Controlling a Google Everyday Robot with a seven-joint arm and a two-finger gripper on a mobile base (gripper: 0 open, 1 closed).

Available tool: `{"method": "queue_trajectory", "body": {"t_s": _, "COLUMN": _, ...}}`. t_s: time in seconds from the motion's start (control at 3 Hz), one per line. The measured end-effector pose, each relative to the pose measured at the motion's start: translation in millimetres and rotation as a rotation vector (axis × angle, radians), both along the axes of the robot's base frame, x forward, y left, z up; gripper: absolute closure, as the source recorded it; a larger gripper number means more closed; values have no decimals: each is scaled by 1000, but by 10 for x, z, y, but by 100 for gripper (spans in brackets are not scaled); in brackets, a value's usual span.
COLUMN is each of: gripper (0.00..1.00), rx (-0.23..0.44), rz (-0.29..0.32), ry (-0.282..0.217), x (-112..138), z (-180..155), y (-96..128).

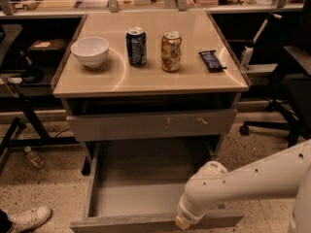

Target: Open middle drawer

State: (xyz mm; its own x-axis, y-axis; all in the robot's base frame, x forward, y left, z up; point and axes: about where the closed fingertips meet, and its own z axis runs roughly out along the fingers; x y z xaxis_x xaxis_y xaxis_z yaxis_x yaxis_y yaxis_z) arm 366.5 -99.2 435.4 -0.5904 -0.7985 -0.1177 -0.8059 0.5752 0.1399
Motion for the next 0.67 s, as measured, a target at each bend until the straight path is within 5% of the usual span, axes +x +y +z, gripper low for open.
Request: {"method": "queue_trajectory", "body": {"t_s": 0.67, "gripper": 100, "rx": 10, "rz": -38, "ry": 2, "x": -100, "z": 19, "y": -7}}
